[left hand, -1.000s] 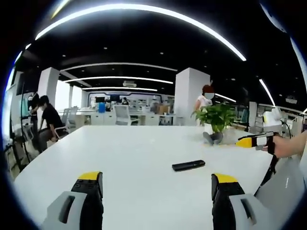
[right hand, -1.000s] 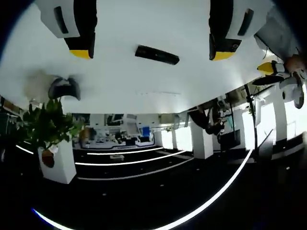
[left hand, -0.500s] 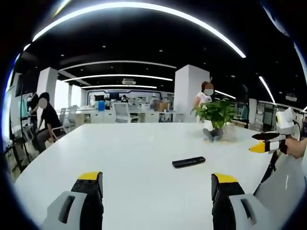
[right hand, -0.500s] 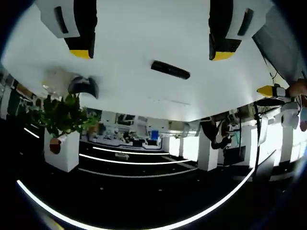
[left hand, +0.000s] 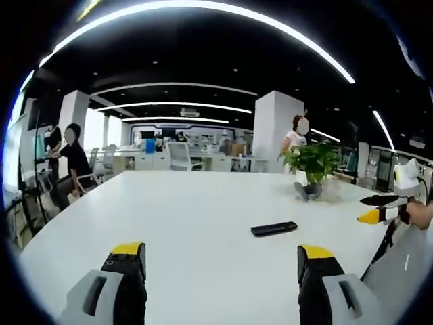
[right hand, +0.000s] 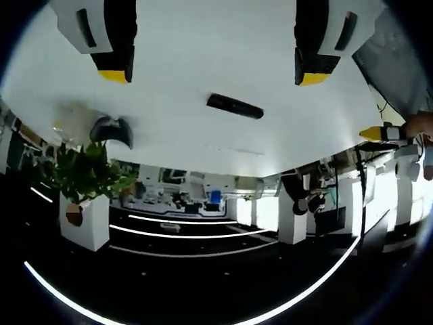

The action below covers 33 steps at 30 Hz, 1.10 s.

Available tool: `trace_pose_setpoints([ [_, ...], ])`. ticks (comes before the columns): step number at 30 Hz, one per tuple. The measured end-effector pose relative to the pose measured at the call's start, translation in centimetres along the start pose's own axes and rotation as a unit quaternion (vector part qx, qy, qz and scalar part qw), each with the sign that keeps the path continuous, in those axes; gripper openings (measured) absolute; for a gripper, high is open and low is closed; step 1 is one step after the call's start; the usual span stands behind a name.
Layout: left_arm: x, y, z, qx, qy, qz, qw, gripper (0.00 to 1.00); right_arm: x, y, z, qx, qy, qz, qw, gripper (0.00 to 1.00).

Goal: Press the specified remote control buttons in sequence, fully releasing each button before pressing the next.

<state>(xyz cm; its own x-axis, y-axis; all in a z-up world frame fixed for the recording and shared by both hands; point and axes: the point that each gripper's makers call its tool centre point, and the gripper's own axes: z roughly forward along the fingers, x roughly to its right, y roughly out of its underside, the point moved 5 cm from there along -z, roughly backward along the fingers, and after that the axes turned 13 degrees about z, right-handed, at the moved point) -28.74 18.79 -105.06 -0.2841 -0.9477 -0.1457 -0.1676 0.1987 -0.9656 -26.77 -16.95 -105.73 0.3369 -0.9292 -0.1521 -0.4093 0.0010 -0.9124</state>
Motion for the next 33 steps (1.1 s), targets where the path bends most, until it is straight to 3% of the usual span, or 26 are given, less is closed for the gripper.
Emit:
trace_pose_setpoints([
  [2,0.2,0.4,0.1,-0.014,0.003,-0.001,0.9999,0.99,-0.3,0.2,0.1,-0.012,-0.001,-0.016,0.9998,0.99],
  [9,1.1,1.4,0.6,-0.053,0.028,0.013,0.9981,0.99,0.3,-0.1,-0.2,0.006,0.01,-0.005,0.9999,0.99],
  [14,0.8,1.2,0.4,-0.044,0.025,-0.009,0.9987,0.99,1.1,-0.3,-0.5,0.019,0.028,0.018,0.9993,0.99],
  [16,0.6,1.1,0.3,-0.042,0.013,-0.007,0.999,0.99,2.0,-0.3,-0.7,0.022,0.053,0.02,0.9981,0.99],
  [19,0.4,1.0,0.2,-0.039,0.005,-0.005,0.9992,0.99,3.9,0.6,-0.6,0.002,0.085,0.041,0.9955,0.99],
  [22,0.3,0.9,0.2,-0.033,0.001,-0.005,0.9994,0.99,4.6,0.1,-1.2,0.022,0.115,0.047,0.992,0.99],
  [27,0.0,1.4,0.2,-0.051,-0.01,-0.008,0.9986,0.99,6.4,0.6,-2.6,0.017,0.196,0.062,0.9785,0.99],
  [33,-0.4,1.0,-0.1,-0.039,-0.024,-0.013,0.9989,0.98,7.4,0.9,-3.7,0.027,0.229,0.087,0.969,0.99],
])
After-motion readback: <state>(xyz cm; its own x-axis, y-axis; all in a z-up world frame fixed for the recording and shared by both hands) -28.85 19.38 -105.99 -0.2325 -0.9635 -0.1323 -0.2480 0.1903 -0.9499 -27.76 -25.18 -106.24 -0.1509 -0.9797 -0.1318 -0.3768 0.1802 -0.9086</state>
